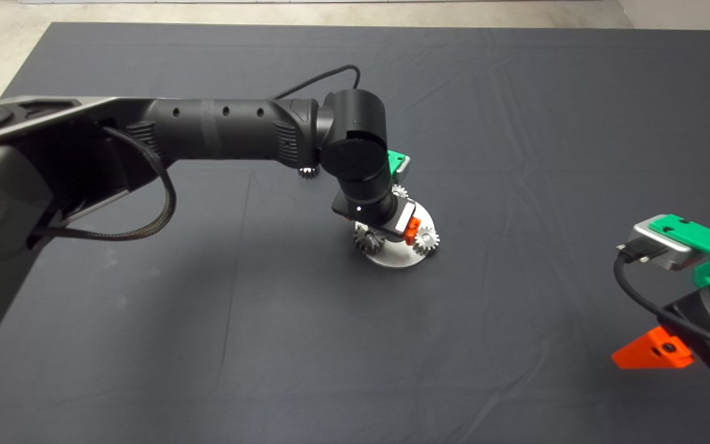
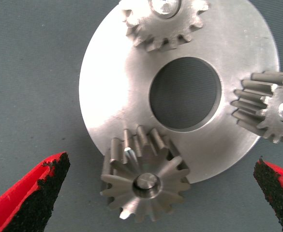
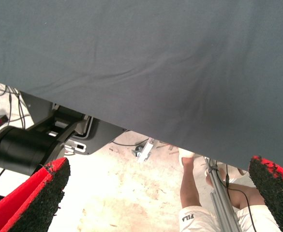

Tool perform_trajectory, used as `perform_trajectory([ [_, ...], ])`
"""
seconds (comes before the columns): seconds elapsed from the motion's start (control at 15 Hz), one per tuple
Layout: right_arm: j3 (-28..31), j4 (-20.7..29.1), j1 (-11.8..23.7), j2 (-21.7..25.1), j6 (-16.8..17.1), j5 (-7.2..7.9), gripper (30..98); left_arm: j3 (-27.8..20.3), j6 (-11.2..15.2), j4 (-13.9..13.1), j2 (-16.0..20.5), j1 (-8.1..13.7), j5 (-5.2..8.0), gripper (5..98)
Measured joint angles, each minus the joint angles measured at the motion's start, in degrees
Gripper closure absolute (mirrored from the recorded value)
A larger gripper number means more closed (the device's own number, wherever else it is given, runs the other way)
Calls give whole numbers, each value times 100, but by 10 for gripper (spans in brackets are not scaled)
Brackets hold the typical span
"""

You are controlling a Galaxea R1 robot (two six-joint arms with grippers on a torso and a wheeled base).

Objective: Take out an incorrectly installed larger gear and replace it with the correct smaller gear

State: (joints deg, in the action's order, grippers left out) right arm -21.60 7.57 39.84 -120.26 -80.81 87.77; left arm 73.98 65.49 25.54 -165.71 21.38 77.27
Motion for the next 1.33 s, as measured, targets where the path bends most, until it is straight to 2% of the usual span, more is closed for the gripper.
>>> perform_trajectory([
  [0.6, 0, 0, 1, 28, 0, -6, 309, -168, 6, 23, 182, -204, 41, 55],
  [1.33, 0, 0, 1, 46, 0, 4, 309, -200, -2, 190, 204, -204, 27, 55],
])
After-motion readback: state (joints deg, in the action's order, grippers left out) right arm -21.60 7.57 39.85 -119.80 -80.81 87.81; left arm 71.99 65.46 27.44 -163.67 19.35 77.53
